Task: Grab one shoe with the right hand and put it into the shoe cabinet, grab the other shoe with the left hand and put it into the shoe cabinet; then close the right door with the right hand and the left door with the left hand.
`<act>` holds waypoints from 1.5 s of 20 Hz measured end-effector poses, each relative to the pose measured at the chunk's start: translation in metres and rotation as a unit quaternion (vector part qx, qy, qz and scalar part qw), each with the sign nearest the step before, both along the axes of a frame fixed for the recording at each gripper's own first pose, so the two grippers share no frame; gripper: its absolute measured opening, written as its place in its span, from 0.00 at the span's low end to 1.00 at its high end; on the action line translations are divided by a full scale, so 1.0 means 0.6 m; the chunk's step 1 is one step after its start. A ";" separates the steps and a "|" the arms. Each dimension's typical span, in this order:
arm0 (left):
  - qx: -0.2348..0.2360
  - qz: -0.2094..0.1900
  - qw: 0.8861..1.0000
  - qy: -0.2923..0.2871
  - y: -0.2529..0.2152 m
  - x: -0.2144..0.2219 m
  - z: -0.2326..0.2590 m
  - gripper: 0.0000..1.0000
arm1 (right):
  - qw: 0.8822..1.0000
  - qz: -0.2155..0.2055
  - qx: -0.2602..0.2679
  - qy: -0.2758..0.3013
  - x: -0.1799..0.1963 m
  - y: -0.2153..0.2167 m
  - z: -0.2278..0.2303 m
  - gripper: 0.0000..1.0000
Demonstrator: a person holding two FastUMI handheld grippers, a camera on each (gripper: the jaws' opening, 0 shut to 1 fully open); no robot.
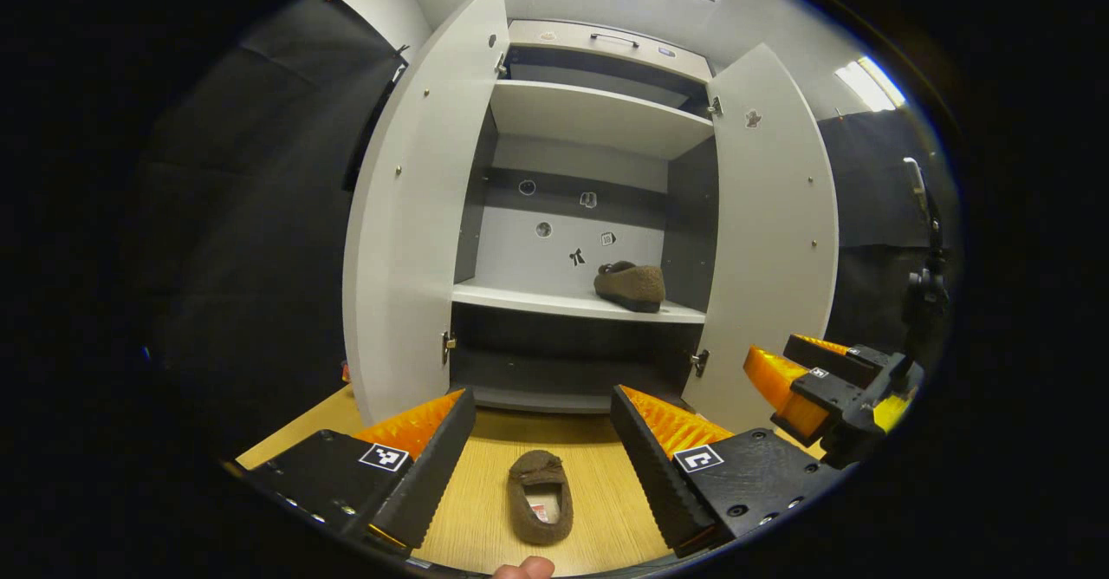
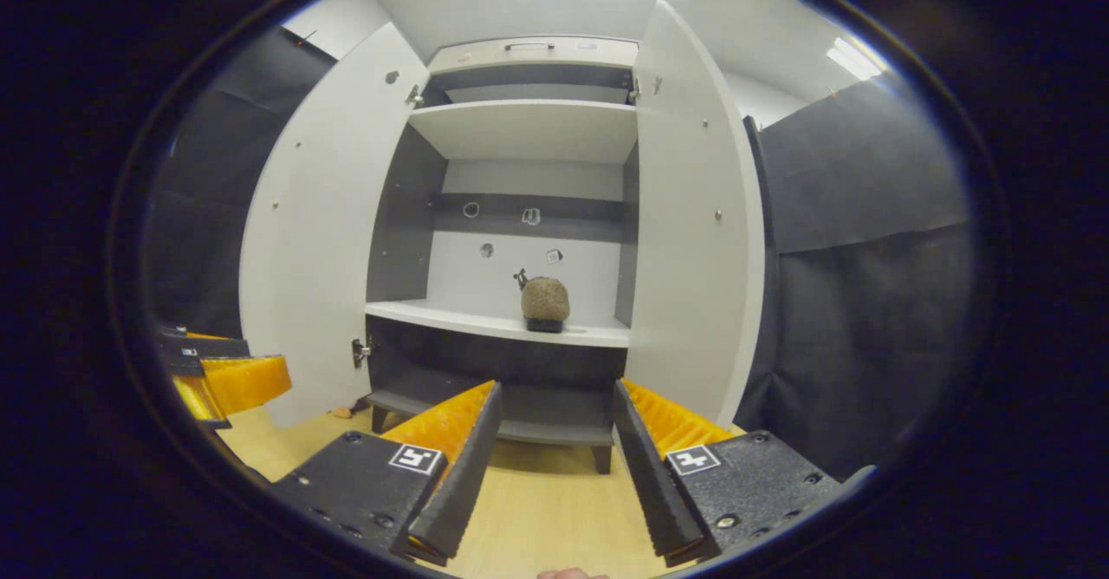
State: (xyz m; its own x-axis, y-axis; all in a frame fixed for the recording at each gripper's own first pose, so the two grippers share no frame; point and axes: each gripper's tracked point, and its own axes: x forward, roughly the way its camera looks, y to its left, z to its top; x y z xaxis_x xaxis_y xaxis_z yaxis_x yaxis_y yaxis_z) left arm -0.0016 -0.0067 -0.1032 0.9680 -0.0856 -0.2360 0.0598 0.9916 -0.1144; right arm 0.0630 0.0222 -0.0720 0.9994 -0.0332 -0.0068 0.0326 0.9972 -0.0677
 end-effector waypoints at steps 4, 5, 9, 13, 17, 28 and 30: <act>-0.007 -0.001 0.999 0.051 0.000 -0.003 -0.059 0.95 | 1.000 0.003 0.001 0.019 -0.022 -0.005 -0.033 0.97; -0.009 0.000 0.998 0.059 0.003 -0.002 -0.070 0.95 | 1.000 0.002 0.000 0.019 -0.024 -0.008 -0.034 0.97; -0.013 -0.008 0.991 0.130 0.010 -0.005 -0.134 0.95 | 0.999 -0.001 0.009 0.032 -0.031 -0.013 -0.042 0.97; -0.058 -0.026 0.970 0.235 -0.002 -0.010 -0.219 0.96 | 0.999 -0.009 0.015 0.034 -0.036 -0.022 -0.042 0.97; -0.065 -0.016 0.957 0.282 0.013 0.001 -0.288 0.96 | 0.999 -0.014 0.006 0.039 -0.037 -0.037 -0.046 0.97; -0.038 0.016 0.940 0.339 0.042 0.032 -0.451 0.97 | 0.998 -0.031 -0.008 0.054 -0.025 -0.065 -0.056 1.00; -0.039 0.015 0.938 0.345 0.039 0.044 -0.465 0.96 | 0.998 -0.033 -0.008 0.057 -0.020 -0.068 -0.060 0.97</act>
